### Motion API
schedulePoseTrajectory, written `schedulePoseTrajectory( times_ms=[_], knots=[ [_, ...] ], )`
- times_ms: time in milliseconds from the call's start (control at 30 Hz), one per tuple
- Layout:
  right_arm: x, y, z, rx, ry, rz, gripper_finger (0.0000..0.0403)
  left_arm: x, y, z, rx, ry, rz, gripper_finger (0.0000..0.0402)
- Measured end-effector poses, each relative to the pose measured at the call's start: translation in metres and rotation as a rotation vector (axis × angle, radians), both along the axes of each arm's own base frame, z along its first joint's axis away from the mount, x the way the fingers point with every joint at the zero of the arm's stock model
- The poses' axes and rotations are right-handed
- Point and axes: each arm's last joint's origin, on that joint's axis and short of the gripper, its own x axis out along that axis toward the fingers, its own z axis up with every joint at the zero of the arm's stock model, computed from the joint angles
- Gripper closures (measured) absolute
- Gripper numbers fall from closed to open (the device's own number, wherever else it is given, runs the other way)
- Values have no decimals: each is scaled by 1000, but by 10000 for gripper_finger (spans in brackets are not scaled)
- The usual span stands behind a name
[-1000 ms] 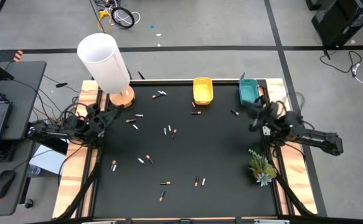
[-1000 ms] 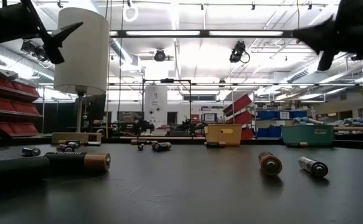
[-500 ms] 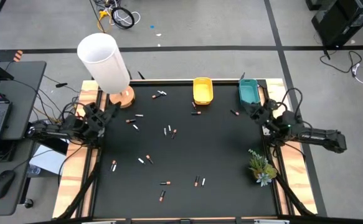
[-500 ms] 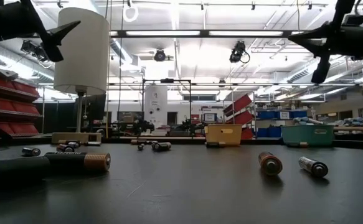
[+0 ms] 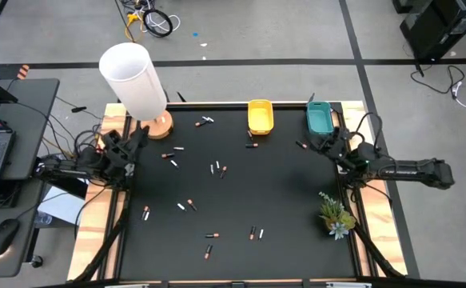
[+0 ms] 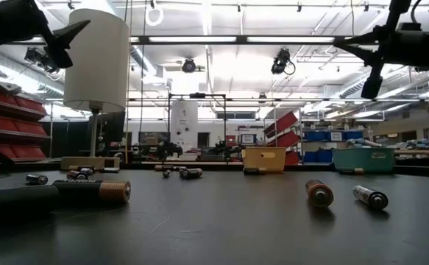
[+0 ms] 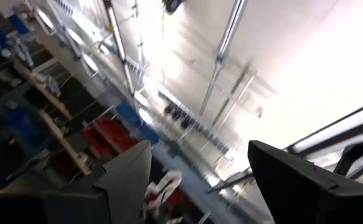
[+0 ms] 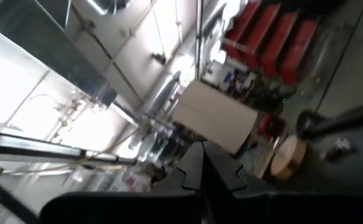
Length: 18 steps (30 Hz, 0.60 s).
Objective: Sort batteries
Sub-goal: Put the black battery into the yellow bin
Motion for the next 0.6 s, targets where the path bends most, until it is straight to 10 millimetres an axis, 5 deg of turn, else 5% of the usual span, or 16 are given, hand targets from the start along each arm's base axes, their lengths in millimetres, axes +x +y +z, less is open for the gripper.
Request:
schedulePoseTrajectory(
  times_ms=[600],
  knots=[
    [10, -5, -10, 12, 115, -40, 392, -5, 1, 4, -45, -78, 5, 119]
  ],
)
